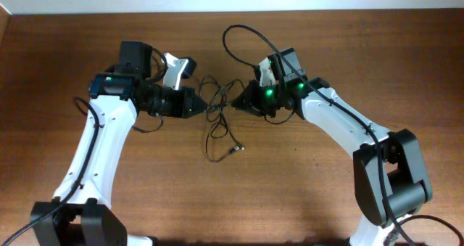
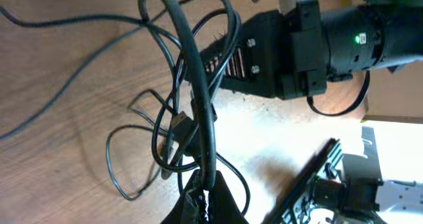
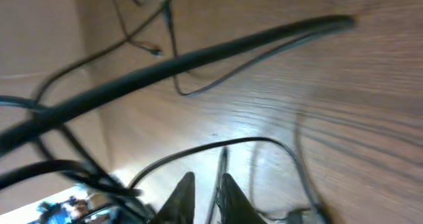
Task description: Untangle cables
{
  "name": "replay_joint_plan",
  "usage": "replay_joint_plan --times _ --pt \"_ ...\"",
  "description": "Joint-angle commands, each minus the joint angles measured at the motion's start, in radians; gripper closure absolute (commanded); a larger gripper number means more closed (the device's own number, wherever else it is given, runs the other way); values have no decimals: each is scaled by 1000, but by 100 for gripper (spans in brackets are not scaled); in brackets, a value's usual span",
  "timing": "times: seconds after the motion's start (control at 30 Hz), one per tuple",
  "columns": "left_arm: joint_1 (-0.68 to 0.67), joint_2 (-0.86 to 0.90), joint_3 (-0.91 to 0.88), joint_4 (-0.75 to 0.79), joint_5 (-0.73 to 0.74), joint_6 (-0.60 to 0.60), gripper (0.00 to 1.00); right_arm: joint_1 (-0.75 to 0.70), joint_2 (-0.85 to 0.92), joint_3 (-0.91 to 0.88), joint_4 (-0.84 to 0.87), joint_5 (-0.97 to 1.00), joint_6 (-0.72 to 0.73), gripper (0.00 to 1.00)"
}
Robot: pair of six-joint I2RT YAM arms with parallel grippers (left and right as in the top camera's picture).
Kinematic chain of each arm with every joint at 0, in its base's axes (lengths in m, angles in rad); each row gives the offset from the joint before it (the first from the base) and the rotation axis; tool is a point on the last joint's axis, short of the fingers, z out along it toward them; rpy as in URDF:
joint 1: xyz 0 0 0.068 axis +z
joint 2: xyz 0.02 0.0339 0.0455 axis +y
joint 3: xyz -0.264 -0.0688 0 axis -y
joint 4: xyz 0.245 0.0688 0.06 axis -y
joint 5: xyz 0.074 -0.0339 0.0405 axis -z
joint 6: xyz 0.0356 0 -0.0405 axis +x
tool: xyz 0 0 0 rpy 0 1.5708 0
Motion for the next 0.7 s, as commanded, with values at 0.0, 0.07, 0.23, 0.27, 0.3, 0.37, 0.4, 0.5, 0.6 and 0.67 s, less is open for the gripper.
replay_joint_plan --times 0.0,0.07,0.23,0.27,0.3,0.37,0.4,0.5,0.6,0.67 --pt "19 -18 3 18 -99 30 100 -21 -19 6 104 -253 -55 81" --pt "19 -18 3 20 -99 31 100 -39 -19 6 159 -412 -55 69" --pt "-9 -17 1 85 -98 39 100 -36 -19 6 163 -467 8 59" --pt "-34 -17 1 107 -99 46 100 -37 -19 6 166 -465 45 58" --pt "-46 -17 1 118 -99 46 100 -37 -19 6 166 -460 67 58" --pt "-68 -17 1 145 -99 46 100 -36 -19 6 166 -460 74 57" --pt "-78 -17 1 153 -99 46 100 -36 -19 6 166 -456 74 57" --pt "-95 -17 1 179 -80 13 100 -32 -19 6 165 -393 74 58" --pt "-77 -17 1 213 131 7 100 -30 -19 6 135 -277 73 78" --pt "-38 -17 1 226 243 7 100 -30 -19 6 64 -195 40 96"
